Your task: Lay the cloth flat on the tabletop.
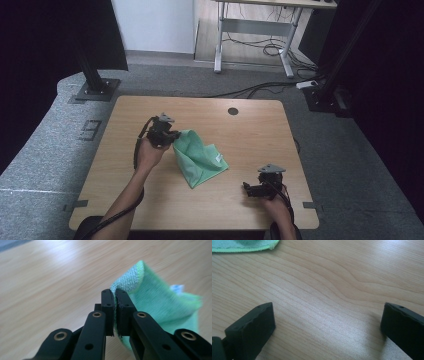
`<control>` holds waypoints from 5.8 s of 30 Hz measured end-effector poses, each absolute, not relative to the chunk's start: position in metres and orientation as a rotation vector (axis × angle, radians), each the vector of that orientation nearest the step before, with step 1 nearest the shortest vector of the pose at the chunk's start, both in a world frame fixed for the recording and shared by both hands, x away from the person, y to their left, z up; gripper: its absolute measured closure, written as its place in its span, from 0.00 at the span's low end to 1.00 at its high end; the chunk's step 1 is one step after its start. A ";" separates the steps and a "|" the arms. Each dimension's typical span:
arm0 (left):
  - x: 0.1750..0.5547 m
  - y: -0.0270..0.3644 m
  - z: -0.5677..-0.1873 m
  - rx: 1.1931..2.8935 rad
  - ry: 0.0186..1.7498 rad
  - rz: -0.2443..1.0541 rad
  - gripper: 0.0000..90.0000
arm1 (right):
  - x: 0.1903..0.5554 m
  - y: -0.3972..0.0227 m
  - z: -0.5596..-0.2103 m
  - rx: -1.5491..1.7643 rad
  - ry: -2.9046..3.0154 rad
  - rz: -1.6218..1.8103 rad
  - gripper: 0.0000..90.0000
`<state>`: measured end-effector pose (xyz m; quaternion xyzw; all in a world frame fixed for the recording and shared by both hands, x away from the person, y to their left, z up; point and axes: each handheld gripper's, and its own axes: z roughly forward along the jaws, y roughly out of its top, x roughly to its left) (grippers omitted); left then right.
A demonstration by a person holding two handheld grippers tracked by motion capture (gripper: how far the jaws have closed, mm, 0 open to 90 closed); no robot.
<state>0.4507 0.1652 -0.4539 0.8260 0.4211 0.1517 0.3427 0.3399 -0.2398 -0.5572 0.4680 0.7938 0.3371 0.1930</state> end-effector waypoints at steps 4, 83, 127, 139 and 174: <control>0.451 0.189 -0.475 2.157 1.188 0.399 0.95 | 0.340 -0.240 -0.557 1.313 2.227 0.946 0.00; 0.344 0.215 -0.545 2.170 1.137 0.419 0.18 | 0.380 -0.163 -0.548 1.243 2.311 0.869 0.01; 0.332 0.191 -0.548 2.178 1.064 0.409 0.16 | 0.351 -0.167 -0.511 1.113 2.570 1.129 0.76; 0.332 0.190 -0.548 2.177 1.068 0.413 0.16 | 0.350 -0.180 -0.473 1.108 2.427 1.131 0.45; 0.315 0.208 -0.542 2.207 1.124 0.428 0.14 | 0.312 -0.180 -0.546 1.156 2.407 0.960 0.24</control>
